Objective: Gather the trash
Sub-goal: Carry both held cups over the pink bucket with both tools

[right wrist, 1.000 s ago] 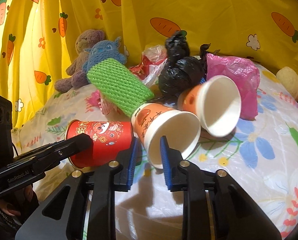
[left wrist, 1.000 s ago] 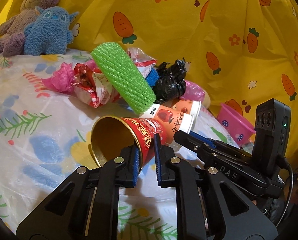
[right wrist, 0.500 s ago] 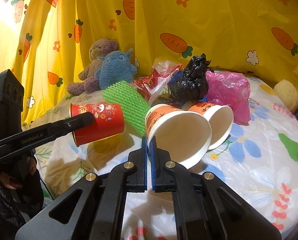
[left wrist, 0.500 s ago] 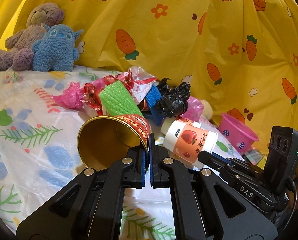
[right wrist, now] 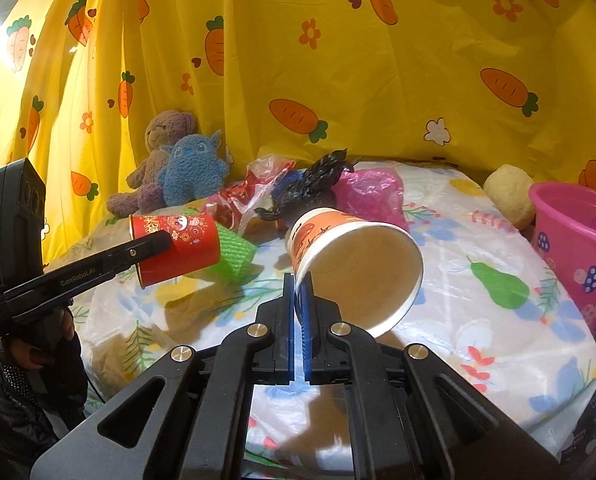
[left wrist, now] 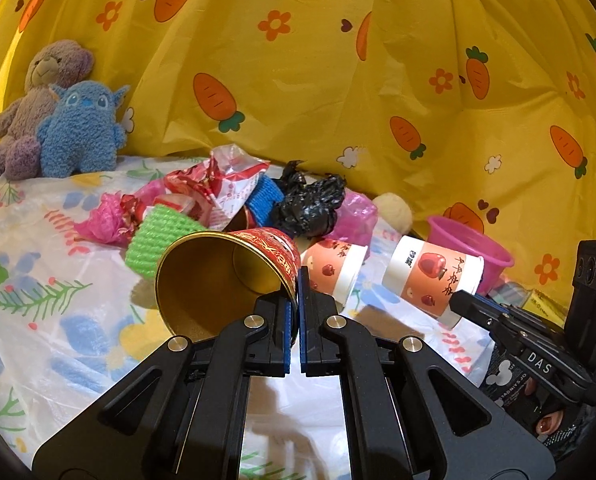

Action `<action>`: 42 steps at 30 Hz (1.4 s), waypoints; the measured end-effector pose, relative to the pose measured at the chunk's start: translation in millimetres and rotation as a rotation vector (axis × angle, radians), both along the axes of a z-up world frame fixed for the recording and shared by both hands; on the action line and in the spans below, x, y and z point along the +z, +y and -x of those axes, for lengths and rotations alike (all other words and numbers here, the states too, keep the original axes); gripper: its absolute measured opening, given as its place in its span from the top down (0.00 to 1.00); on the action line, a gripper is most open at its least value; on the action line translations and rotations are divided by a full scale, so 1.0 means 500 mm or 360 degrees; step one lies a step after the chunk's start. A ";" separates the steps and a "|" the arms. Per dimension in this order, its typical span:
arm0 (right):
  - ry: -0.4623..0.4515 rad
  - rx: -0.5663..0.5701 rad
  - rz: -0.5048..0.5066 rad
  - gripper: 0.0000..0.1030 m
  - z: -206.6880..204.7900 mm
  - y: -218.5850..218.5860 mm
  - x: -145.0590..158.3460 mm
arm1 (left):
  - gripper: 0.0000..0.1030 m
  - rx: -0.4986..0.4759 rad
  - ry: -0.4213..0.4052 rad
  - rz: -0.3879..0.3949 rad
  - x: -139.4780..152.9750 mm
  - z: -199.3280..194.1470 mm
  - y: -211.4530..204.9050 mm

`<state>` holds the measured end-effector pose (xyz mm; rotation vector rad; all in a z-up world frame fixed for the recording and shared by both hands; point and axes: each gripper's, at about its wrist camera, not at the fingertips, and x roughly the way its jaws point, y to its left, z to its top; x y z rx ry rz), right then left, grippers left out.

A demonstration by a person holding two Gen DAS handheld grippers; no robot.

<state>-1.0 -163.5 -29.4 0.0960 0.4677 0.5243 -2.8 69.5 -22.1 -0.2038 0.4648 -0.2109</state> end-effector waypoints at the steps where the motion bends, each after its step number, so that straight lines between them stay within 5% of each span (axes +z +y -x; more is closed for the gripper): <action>1: -0.0009 -0.0027 -0.0003 0.96 -0.001 -0.011 0.003 | 0.98 -0.0016 -0.0003 -0.0007 0.004 -0.003 -0.009; 9: -0.0074 -0.0337 0.0005 0.96 -0.019 -0.117 0.038 | 0.98 -0.0230 -0.0041 -0.0033 0.055 -0.052 -0.119; 22: -0.0183 -0.0941 0.0062 0.96 -0.097 -0.345 0.082 | 0.98 -0.0767 -0.0153 -0.0090 0.146 -0.204 -0.457; 29: -0.0097 -0.1035 0.0061 0.96 -0.148 -0.404 0.057 | 0.98 -0.0868 -0.0066 -0.0129 0.103 -0.311 -0.579; 42: 0.0043 -0.1045 0.0091 0.96 -0.223 -0.434 0.017 | 0.98 -0.0939 0.0070 -0.0083 0.039 -0.403 -0.664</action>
